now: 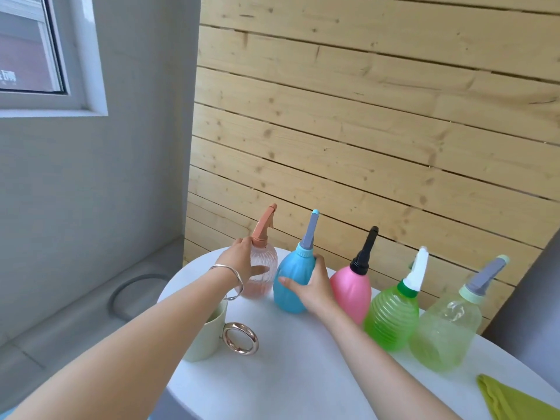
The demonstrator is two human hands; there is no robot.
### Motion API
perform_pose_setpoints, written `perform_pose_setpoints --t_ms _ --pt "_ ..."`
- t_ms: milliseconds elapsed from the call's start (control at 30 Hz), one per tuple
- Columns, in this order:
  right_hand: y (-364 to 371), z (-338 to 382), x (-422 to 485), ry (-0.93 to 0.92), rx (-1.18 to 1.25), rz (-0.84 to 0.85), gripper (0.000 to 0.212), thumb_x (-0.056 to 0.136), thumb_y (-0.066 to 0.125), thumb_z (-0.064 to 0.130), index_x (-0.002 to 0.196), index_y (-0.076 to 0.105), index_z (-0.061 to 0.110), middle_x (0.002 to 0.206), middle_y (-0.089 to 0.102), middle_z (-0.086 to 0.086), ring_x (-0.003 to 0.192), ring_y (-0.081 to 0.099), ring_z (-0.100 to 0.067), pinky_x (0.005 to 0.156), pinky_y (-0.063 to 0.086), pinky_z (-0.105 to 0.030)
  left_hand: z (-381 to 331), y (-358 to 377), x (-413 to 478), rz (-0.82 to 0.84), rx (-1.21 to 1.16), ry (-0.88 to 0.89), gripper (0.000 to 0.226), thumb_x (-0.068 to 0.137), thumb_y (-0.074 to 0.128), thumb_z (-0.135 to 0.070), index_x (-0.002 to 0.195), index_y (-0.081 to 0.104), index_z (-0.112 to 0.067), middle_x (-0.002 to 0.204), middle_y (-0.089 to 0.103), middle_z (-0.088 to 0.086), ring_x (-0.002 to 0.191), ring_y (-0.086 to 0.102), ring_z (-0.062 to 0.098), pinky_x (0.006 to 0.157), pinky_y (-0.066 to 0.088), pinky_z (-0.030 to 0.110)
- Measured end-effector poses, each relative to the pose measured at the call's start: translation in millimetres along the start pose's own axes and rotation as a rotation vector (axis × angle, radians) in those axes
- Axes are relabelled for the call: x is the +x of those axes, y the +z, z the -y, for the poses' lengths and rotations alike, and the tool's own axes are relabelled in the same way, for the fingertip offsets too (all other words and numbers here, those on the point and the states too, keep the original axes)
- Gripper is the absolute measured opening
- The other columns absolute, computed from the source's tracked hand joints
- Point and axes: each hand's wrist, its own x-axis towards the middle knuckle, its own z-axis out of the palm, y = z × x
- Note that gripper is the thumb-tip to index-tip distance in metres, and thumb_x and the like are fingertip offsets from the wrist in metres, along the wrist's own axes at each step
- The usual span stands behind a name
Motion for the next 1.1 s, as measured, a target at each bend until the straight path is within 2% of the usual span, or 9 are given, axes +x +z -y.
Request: perform_pose_setpoints --t_ms 133,333,467,533,633,700,767,900,1100 --pt "1 -2 -1 -0.015 -0.011 -0.003 0.08 0.072 0.081 0.025 0.133 0.029 0.018 0.129 0.047 -0.004 0.121 0.046 -0.021 0.103 0.04 -0.039 0 2 2 -0.001 -0.039 0.012 0.08 0.082 0.071 -0.038 0.145 0.028 -0.016 0.137 0.045 0.009 0.117 0.052 0.028 0.096 0.042 0.032" --pt "1 2 -4 -0.026 -0.006 -0.03 0.082 0.074 0.08 0.02 0.137 0.028 0.014 0.133 0.044 -0.004 0.124 0.043 -0.021 0.103 0.036 -0.031 1 6 -3 -0.021 -0.082 0.032 0.082 0.084 0.069 -0.032 0.149 0.021 -0.018 0.149 0.036 0.006 0.126 0.047 0.027 0.102 0.039 0.033" --pt "-1 13 -19 -0.077 -0.033 -0.085 0.083 0.079 0.075 0.023 0.145 0.025 0.012 0.144 0.038 0.0 0.134 0.035 -0.018 0.109 0.03 -0.027 -6 6 -13 -0.013 -0.055 -0.015 0.081 0.086 0.065 -0.042 0.146 0.02 -0.012 0.151 0.03 0.007 0.128 0.045 0.03 0.104 0.04 0.039" --pt "-9 21 -38 -0.188 -0.024 -0.175 0.066 0.086 0.068 0.021 0.141 0.033 0.013 0.139 0.042 0.007 0.13 0.037 -0.009 0.105 0.027 -0.016 -15 5 -22 -0.052 0.0 -0.053 0.071 0.089 0.058 -0.046 0.139 0.028 -0.006 0.141 0.038 0.011 0.122 0.048 0.031 0.098 0.042 0.039" --pt "-27 21 -69 -0.349 0.026 -0.436 0.033 0.087 0.065 0.011 0.116 0.049 0.016 0.113 0.054 0.01 0.111 0.05 -0.009 0.095 0.035 -0.013 -32 4 -42 -0.164 -0.09 -0.122 0.061 0.09 0.057 -0.043 0.129 0.034 -0.001 0.13 0.039 0.016 0.114 0.051 0.034 0.092 0.042 0.038" --pt "-39 15 -79 -0.323 0.098 -0.564 0.031 0.086 0.065 0.007 0.108 0.046 0.016 0.106 0.051 0.004 0.104 0.05 -0.016 0.087 0.034 -0.007 -42 6 -57 -0.263 -0.222 -0.132 0.057 0.089 0.061 -0.036 0.123 0.035 0.0 0.126 0.036 0.016 0.109 0.051 0.036 0.087 0.041 0.038" --pt "-49 11 -75 -0.236 0.144 -0.608 0.038 0.086 0.063 0.005 0.117 0.042 0.012 0.117 0.046 -0.002 0.111 0.047 -0.019 0.09 0.029 -0.006 -48 11 -69 -0.31 -0.331 -0.061 0.052 0.088 0.063 -0.032 0.123 0.037 -0.002 0.123 0.037 0.013 0.11 0.05 0.033 0.088 0.041 0.037" --pt "-62 13 -50 -0.008 0.155 -0.516 0.061 0.091 0.061 0.015 0.142 0.029 0.002 0.145 0.035 -0.012 0.136 0.032 -0.023 0.104 0.024 -0.021 -64 22 -88 -0.261 -0.411 0.132 0.045 0.089 0.062 -0.024 0.125 0.04 -0.008 0.124 0.043 0.005 0.111 0.048 0.022 0.092 0.038 0.027" --pt "-72 16 -40 0.001 0.093 -0.437 0.026 0.086 0.067 0.02 0.11 0.063 0.01 0.102 0.069 -0.003 0.1 0.063 -0.024 0.076 0.039 -0.024 -87 38 -109 -0.115 -0.357 0.19 0.071 0.086 0.066 -0.028 0.143 0.026 -0.011 0.141 0.035 0.005 0.13 0.038 0.021 0.1 0.03 0.023"
